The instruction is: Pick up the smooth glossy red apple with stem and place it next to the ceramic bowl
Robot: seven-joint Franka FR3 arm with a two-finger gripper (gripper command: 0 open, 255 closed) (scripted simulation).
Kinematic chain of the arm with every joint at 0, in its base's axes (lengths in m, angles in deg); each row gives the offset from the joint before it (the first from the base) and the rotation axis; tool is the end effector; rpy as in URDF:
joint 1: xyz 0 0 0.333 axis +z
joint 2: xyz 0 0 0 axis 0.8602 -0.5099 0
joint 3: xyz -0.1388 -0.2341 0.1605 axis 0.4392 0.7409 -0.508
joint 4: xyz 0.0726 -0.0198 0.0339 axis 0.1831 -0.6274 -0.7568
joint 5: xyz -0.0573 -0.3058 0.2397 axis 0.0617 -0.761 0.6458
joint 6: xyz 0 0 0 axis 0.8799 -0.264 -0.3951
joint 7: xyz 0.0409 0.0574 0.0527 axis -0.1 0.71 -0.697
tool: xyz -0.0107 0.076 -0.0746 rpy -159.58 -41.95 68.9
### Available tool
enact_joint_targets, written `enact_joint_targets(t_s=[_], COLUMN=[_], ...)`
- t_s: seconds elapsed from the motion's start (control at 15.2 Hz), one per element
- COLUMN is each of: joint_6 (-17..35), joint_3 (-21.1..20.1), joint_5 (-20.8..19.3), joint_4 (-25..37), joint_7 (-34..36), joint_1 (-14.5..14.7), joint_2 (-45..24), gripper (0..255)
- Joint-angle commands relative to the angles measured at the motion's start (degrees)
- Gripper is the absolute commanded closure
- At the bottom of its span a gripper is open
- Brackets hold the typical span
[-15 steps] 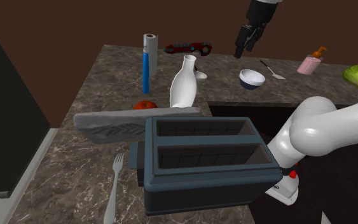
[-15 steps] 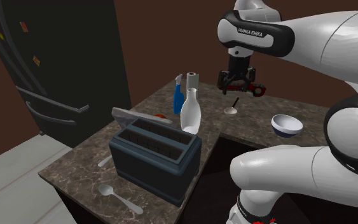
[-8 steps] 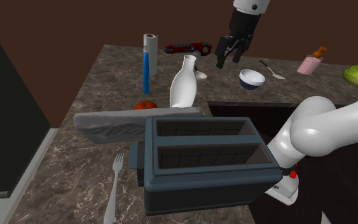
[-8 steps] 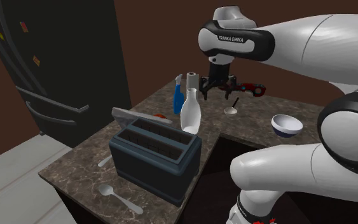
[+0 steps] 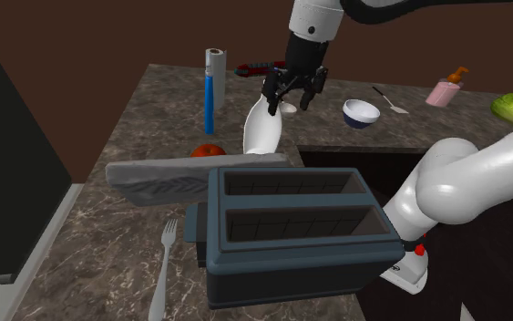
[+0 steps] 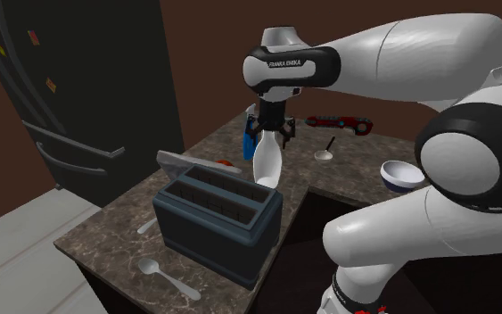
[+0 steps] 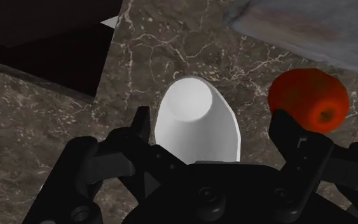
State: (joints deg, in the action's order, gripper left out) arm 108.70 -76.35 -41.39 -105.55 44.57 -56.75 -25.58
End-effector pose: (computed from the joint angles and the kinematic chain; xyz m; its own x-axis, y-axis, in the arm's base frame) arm 0.3565 0.1401 0.5313 0.9426 -0.3340 0.0082 -0.3335 -0.9421 -0.0343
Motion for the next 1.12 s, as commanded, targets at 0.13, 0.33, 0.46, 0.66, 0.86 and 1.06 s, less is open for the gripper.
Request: enact_joint_targets(t_s=[0.13,0.33,0.46,0.66,0.86,1.06], joint_6=[5.2,8.6,10.8,13.7,16.2,18.5], joint_3=[-4.5,-7.9,-10.0,-12.9,-14.5,-14.8], joint_5=[2.1,2.5,2.1,0.6,-1.2,-1.6], joint_4=[2.0,5.0,7.3,11.5,14.0,12.7], joint_7=[8.2,14.5,18.8,25.5,30.1,30.5], joint_1=[-0.3,-0.9,-1.3,-1.9,-2.1,-2.0], joint_2=[-5.9,-11.3,-15.2,-21.4,-26.1,-27.1], gripper=[0,0,0,0,0,0])
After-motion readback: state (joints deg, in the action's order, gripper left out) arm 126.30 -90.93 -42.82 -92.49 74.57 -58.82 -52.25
